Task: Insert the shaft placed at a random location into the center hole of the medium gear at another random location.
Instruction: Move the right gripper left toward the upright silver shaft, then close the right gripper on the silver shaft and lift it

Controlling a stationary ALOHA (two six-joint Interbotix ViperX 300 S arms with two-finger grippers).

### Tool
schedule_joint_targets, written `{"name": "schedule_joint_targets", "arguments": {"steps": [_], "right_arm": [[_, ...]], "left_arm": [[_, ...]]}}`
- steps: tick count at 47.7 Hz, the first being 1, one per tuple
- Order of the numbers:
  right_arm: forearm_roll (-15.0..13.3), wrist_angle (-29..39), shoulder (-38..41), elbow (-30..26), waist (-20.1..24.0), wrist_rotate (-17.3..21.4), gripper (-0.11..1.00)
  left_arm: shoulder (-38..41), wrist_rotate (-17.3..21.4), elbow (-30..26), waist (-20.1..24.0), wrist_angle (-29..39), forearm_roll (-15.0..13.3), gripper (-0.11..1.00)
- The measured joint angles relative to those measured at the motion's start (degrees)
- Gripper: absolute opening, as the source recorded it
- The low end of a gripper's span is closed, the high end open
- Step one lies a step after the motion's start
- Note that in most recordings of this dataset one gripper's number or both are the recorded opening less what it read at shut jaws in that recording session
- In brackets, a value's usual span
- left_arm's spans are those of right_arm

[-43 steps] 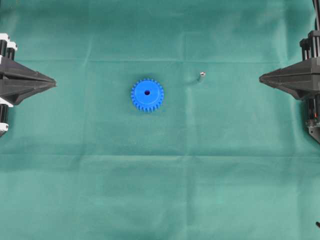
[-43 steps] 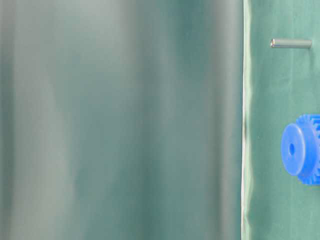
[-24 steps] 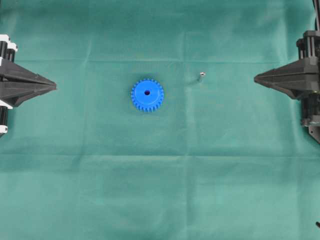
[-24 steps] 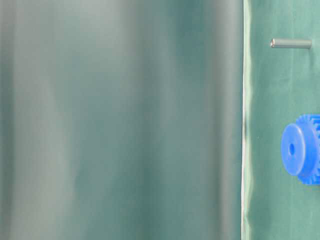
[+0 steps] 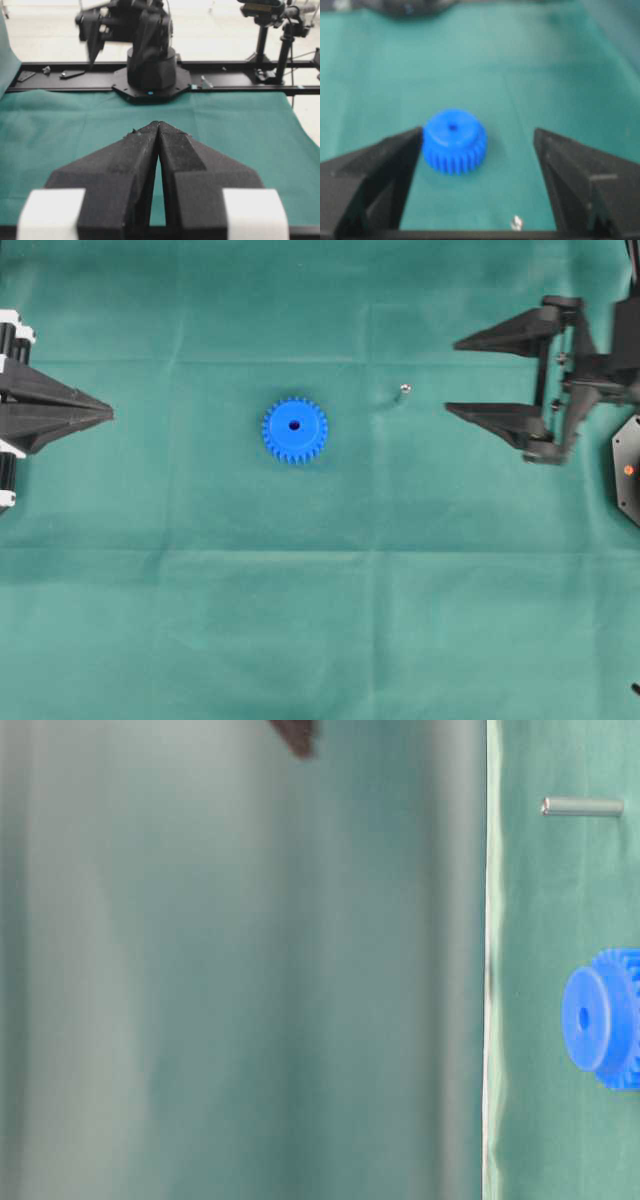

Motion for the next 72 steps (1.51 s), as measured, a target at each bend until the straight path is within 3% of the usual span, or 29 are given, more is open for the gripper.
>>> {"name": "schedule_joint_targets", "arguments": {"steps": [20, 42, 55, 65, 72], "right_arm": [[1.1, -10.5, 18.4, -0.1, -3.5, -0.1, 0.85], [5.4, -19.7, 33.0, -0.6, -4.6, -0.1, 0.84], [6.2, -22.1, 37.2, -1.7, -4.7, 0.0, 0.82], [6.3, -22.1, 37.3, -1.8, -4.7, -0.1, 0.67], [6.2, -22.1, 37.4, -1.8, -4.6, -0.1, 0.33]], "left_arm": [[-0.1, 0.0, 0.0, 0.0, 0.7, 0.0, 0.0], [-0.2, -0.2, 0.0, -0.1, 1.3, 0.0, 0.0], [-0.2, -0.2, 0.0, 0.0, 1.3, 0.1, 0.0], [-0.2, -0.2, 0.0, -0.1, 1.3, 0.0, 0.0], [-0.2, -0.2, 0.0, 0.0, 1.4, 0.0, 0.0]]}}
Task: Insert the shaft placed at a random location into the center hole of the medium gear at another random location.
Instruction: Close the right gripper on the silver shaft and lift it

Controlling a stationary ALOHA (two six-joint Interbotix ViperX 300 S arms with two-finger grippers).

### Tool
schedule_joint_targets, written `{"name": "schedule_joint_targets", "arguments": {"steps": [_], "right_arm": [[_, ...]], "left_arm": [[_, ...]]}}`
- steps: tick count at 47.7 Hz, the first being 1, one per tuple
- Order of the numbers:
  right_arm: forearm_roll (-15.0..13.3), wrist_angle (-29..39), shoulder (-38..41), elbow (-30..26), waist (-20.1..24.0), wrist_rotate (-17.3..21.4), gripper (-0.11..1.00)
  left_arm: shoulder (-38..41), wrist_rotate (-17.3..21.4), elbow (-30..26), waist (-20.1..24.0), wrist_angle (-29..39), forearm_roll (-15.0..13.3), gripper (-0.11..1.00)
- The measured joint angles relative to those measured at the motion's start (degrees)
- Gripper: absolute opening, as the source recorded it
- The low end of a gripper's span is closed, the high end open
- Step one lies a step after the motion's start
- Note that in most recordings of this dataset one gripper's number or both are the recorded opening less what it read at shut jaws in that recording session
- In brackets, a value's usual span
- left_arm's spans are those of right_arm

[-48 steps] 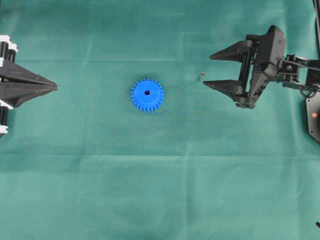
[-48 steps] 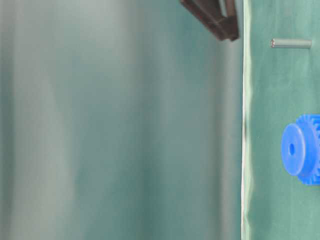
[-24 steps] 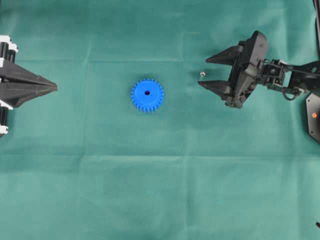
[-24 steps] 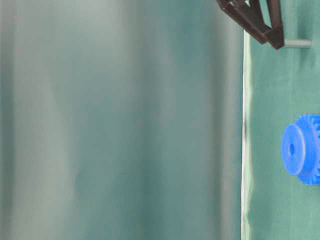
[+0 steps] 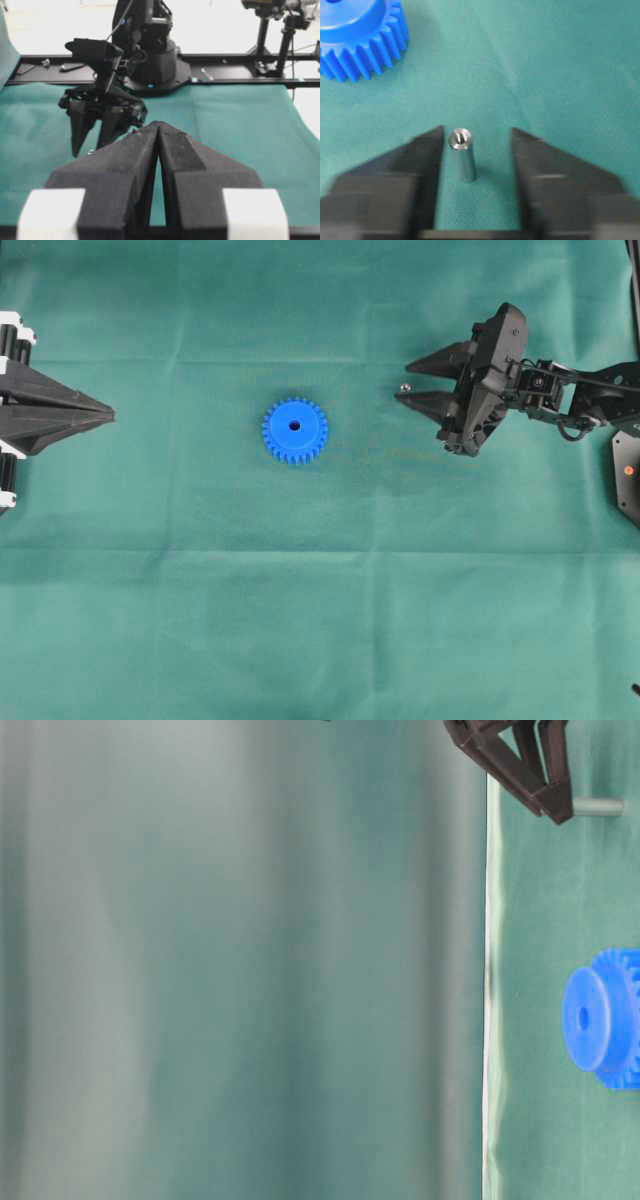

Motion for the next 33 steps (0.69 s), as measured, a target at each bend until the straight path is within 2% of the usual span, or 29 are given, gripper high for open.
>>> {"name": "schedule_joint_targets", "arguments": {"steps": [3, 5, 25, 33], "right_arm": [[-0.5, 0.0, 0.0, 0.0, 0.0, 0.0, 0.18], [-0.8, 0.0, 0.0, 0.0, 0.2, 0.0, 0.14], [-1.3, 0.3, -0.1, -0.1, 0.7, 0.0, 0.14], [-1.2, 5.4, -3.3, -1.1, 0.8, 0.1, 0.14]], "left_arm": [[0.0, 0.0, 0.0, 0.0, 0.3, 0.0, 0.0], [0.0, 0.0, 0.0, -0.1, 0.3, 0.0, 0.0], [0.0, 0.0, 0.0, -0.1, 0.4, 0.0, 0.0], [0.0, 0.0, 0.0, 0.0, 0.6, 0.0, 0.0]]}}
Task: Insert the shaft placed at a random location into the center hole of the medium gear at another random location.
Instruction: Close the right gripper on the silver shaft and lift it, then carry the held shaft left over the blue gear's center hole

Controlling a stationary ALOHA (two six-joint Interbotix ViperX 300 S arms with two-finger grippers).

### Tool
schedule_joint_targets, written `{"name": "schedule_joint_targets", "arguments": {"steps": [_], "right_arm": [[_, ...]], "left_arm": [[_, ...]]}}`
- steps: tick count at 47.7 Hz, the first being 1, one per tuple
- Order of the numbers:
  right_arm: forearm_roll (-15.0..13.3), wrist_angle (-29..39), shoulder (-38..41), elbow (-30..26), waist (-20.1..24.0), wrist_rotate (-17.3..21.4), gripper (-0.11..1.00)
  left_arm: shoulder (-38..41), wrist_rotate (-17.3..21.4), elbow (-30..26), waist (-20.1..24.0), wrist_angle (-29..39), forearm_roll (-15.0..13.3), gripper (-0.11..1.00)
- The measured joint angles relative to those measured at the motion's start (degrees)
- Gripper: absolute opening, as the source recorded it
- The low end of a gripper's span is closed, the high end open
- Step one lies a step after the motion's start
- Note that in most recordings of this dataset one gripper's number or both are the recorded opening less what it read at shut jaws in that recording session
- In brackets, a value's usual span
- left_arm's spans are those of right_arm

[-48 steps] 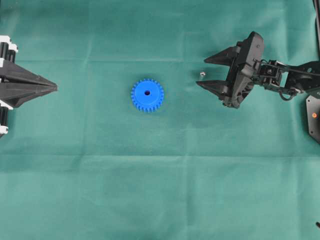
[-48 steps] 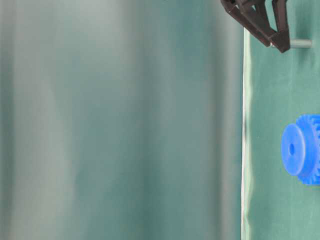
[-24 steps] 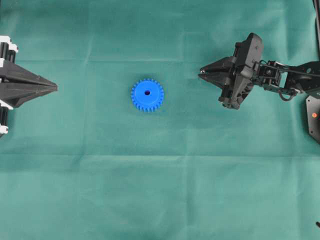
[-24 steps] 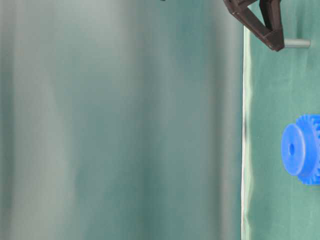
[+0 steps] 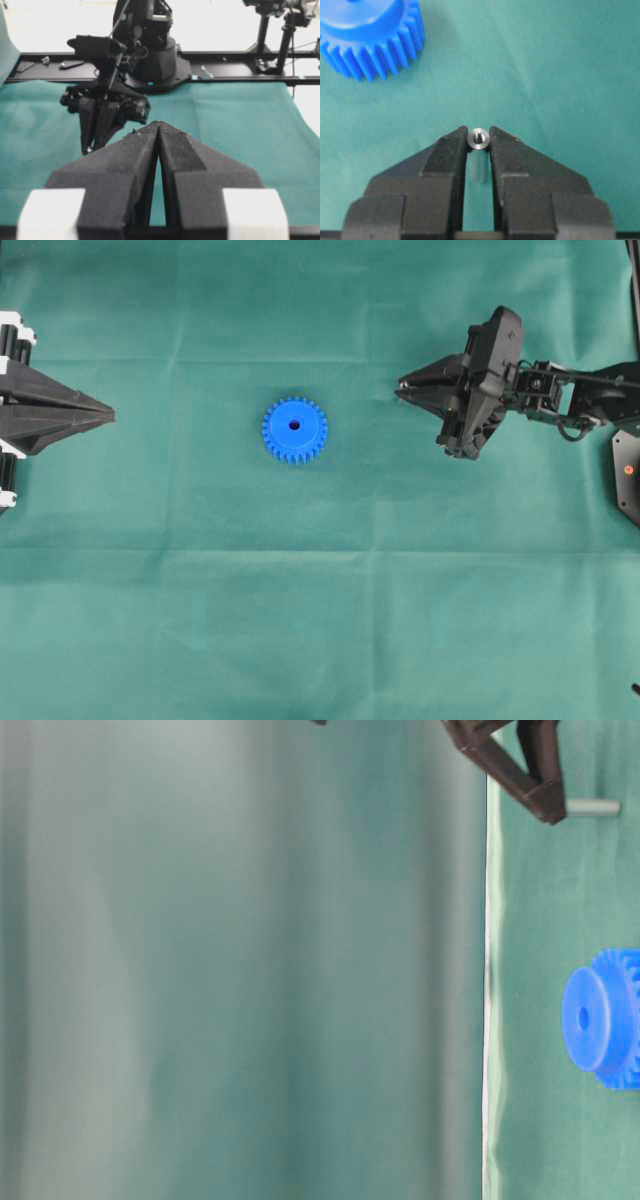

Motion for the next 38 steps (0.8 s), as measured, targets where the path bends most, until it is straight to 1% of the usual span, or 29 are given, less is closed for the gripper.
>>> {"name": "schedule_joint_targets", "arguments": {"steps": [10, 17, 23, 38], "right_arm": [[0.0, 10.8, -7.8, -2.5, 0.0, -0.1, 0.14], [-0.1, 16.1, -12.0, -3.7, 0.0, -0.1, 0.14], [-0.1, 17.2, -13.4, -3.9, 0.0, -0.2, 0.14], [-0.1, 17.2, -13.4, -3.9, 0.0, -0.4, 0.14]], "left_arm": [[0.0, 0.0, 0.0, 0.0, 0.1, 0.0, 0.0], [0.0, 0.0, 0.0, -0.1, 0.2, 0.1, 0.0], [0.0, 0.1, 0.0, 0.0, 0.1, 0.0, 0.0], [0.1, -0.1, 0.0, 0.0, 0.2, 0.0, 0.0]]}}
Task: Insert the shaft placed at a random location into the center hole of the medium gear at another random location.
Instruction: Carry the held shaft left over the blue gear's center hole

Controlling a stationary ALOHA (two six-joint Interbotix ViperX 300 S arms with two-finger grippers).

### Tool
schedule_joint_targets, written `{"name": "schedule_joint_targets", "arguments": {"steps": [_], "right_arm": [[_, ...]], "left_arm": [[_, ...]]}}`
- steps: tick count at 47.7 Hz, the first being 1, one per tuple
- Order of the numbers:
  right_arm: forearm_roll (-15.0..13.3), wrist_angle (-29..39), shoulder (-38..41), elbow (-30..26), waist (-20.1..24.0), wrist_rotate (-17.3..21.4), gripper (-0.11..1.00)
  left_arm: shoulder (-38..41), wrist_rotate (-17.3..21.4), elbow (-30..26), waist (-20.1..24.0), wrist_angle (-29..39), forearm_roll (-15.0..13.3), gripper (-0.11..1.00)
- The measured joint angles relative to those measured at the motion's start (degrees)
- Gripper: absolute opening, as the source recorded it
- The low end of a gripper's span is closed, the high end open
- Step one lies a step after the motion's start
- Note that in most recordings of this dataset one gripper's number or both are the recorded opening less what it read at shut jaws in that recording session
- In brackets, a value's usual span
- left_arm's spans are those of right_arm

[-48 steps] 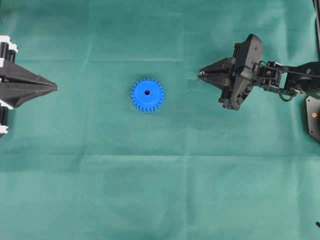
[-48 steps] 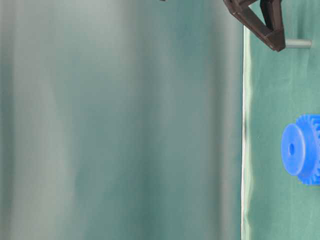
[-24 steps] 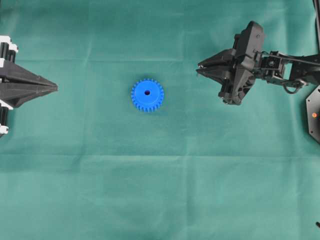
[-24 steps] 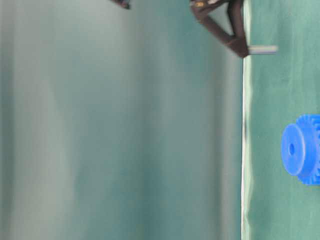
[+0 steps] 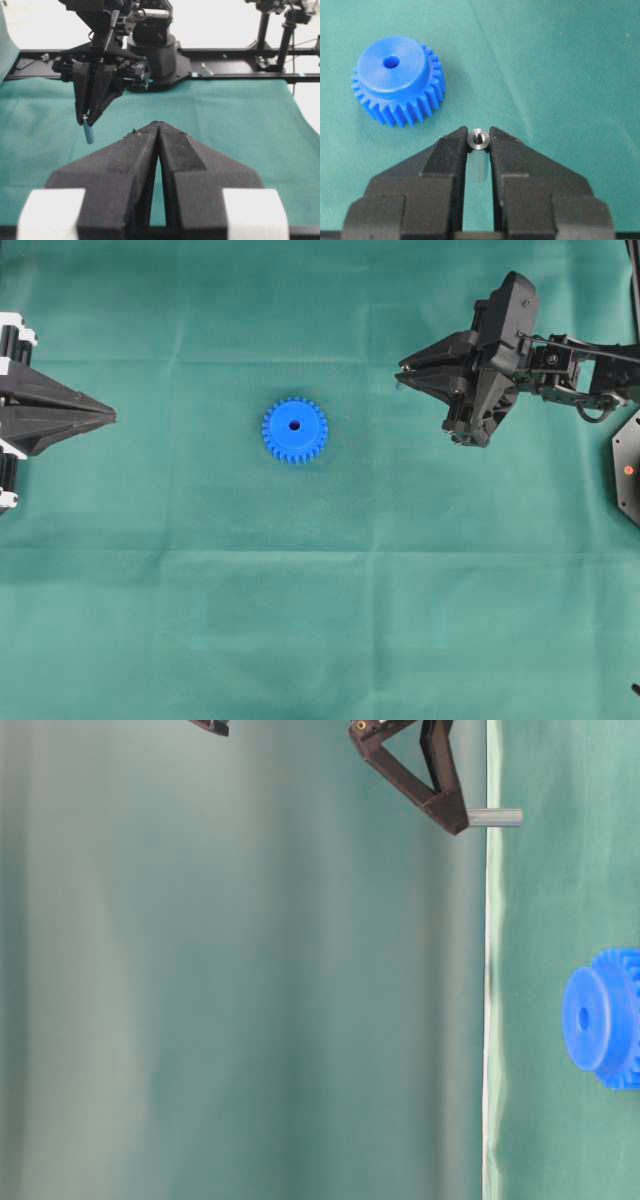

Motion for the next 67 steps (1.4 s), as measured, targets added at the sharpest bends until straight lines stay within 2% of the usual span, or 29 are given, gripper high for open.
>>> {"name": "schedule_joint_targets", "arguments": {"steps": [15, 45, 67], "right_arm": [[0.0, -0.1, 1.2, -1.3, 0.7, -0.1, 0.14], [0.0, -0.1, 13.7, -16.1, 6.2, -0.1, 0.14], [0.0, -0.1, 18.1, -21.2, 7.5, -0.1, 0.14]], "left_arm": [[0.1, 0.0, 0.0, 0.0, 0.0, 0.1, 0.0], [0.2, 0.0, 0.0, 0.0, 0.0, 0.0, 0.0], [0.2, 0.0, 0.0, 0.0, 0.0, 0.0, 0.0]]}}
